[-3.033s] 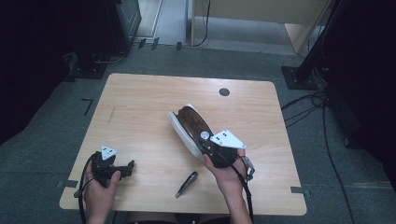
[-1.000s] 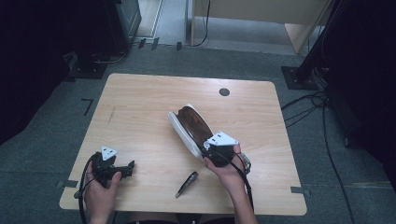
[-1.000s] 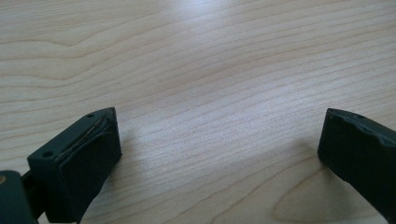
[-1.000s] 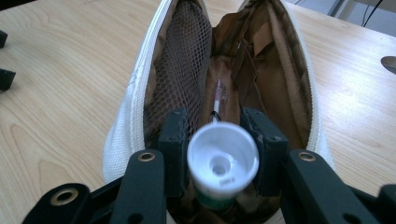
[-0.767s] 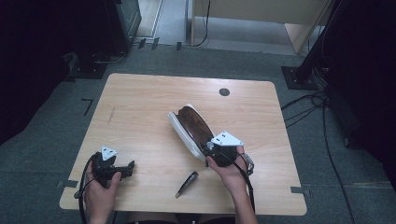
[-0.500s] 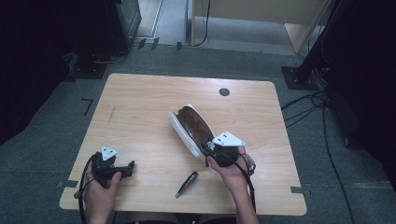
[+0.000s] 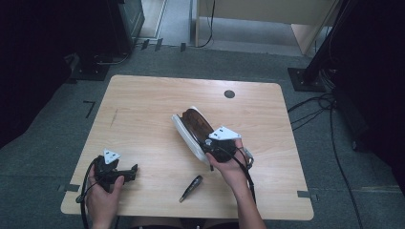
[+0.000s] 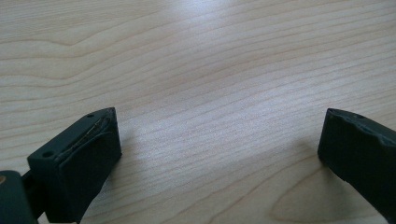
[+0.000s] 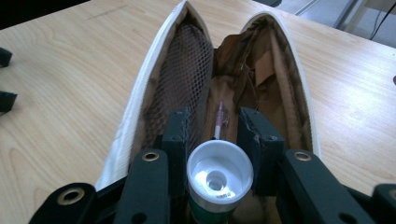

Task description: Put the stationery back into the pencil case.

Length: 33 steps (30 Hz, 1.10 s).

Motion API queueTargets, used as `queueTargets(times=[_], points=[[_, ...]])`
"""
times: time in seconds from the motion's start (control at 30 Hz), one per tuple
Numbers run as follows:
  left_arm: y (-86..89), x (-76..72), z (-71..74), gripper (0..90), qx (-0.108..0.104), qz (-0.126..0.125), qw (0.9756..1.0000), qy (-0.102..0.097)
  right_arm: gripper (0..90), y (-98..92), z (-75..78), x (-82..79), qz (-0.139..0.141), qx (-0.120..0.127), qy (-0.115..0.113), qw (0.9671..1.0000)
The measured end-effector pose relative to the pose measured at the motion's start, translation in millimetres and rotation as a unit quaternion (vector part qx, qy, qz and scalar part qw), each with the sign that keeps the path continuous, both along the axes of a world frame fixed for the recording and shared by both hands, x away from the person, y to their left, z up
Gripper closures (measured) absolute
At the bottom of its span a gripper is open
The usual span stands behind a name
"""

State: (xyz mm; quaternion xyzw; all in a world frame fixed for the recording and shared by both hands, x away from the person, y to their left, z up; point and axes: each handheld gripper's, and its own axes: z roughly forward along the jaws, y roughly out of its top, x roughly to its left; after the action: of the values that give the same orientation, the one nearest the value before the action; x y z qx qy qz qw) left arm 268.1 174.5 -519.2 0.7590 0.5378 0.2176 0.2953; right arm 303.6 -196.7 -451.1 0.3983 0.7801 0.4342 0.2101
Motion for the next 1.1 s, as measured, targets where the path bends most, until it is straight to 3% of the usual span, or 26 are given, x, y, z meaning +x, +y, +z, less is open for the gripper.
queueTargets(times=[0.23, 0.37, 0.57, 0.7, 0.87, 1.1], points=[[0.0, 0.0, 0.0, 0.0, 0.0, 0.0, 1.0, 0.0, 60.3, -3.4, 5.7, 5.7, -0.002, 0.028, -0.013, 0.9995], [0.0, 0.0, 0.0, 0.0, 0.0, 0.0, 1.0, 0.0, 60.0, -8.1, 10.3, 2.5, 0.003, 0.048, -0.022, 0.9986], [0.0, 0.0, 0.0, 0.0, 0.0, 0.0, 1.0, 0.0, 60.9, -13.4, 18.1, -5.2, 0.006, 0.055, -0.032, 0.9979], [0.0, 0.0, 0.0, 0.0, 0.0, 0.0, 1.0, 0.0, 70.4, -24.3, 25.4, -15.8, 0.004, 0.067, -0.045, 0.9967], [0.1, 0.0, 0.0, 0.0, 0.0, 0.0, 1.0, 0.0, 84.0, -42.4, 25.5, -33.0, -0.026, 0.075, -0.05, 0.9956], [0.1, 0.0, 0.1, 0.0, 0.0, 0.0, 1.0, 0.0, 87.4, -55.3, 9.3, -52.4, -0.058, 0.079, -0.04, 0.9944]])
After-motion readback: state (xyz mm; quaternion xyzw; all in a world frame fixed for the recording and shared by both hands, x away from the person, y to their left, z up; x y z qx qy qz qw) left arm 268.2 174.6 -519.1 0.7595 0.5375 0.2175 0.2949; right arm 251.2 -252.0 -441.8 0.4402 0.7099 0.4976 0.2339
